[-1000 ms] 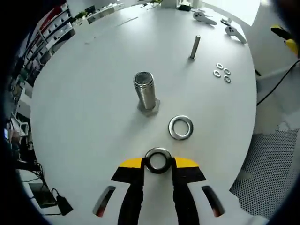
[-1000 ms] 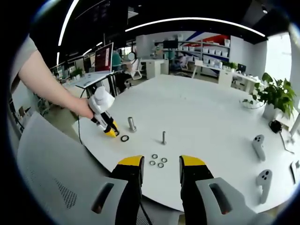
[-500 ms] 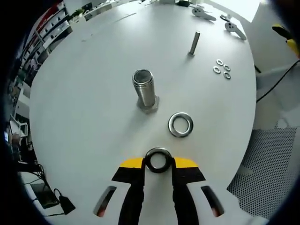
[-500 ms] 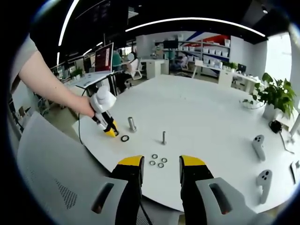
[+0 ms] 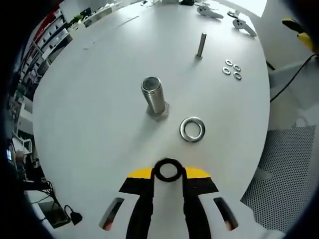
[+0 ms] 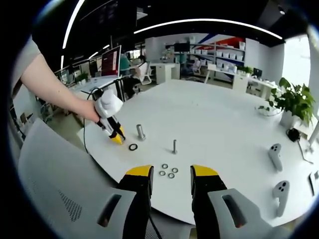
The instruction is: Place the washer onto the threaded stud by aligning its center hole with the stud, sliding it down to the base, and recovering from edge contact or off-axis alignment until the washer reaches the visible bottom stop.
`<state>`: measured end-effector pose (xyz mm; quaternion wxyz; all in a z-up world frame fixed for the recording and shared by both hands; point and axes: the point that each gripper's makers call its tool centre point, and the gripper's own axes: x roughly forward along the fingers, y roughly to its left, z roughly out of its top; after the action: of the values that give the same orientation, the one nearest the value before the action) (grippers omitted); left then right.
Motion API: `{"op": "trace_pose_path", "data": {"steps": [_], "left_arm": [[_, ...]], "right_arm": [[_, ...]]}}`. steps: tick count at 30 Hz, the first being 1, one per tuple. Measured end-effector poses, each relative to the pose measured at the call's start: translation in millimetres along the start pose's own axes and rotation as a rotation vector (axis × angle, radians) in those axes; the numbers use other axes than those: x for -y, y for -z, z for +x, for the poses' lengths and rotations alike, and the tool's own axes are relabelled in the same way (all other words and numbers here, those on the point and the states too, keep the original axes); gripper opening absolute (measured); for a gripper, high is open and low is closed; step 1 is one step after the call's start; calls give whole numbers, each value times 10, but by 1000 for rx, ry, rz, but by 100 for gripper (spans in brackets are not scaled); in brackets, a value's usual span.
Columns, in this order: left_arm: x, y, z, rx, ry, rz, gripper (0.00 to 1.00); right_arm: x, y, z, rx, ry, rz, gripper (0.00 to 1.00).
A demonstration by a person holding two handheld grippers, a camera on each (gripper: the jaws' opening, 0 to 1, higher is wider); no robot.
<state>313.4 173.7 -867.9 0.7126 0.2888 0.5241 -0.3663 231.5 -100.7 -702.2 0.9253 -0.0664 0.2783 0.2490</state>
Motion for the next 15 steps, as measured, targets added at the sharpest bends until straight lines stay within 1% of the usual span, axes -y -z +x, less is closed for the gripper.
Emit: {"op": "trace_pose_path", "data": {"steps": [4, 7, 11, 15], "left_arm": [[-7, -56, -83, 11, -2, 13, 19], [-25, -119, -121, 27, -3, 40, 19], [-60, -234, -215, 44, -8, 83, 19], [-77, -366, -304, 69, -5, 106, 19]], "right_arm": [[-2, 2, 2, -1, -1, -1, 32], [-2, -3, 1, 2, -1, -1, 32], [-6, -4, 1, 2, -3, -2, 32], [-7, -5, 1, 2, -4, -1, 32]]}}
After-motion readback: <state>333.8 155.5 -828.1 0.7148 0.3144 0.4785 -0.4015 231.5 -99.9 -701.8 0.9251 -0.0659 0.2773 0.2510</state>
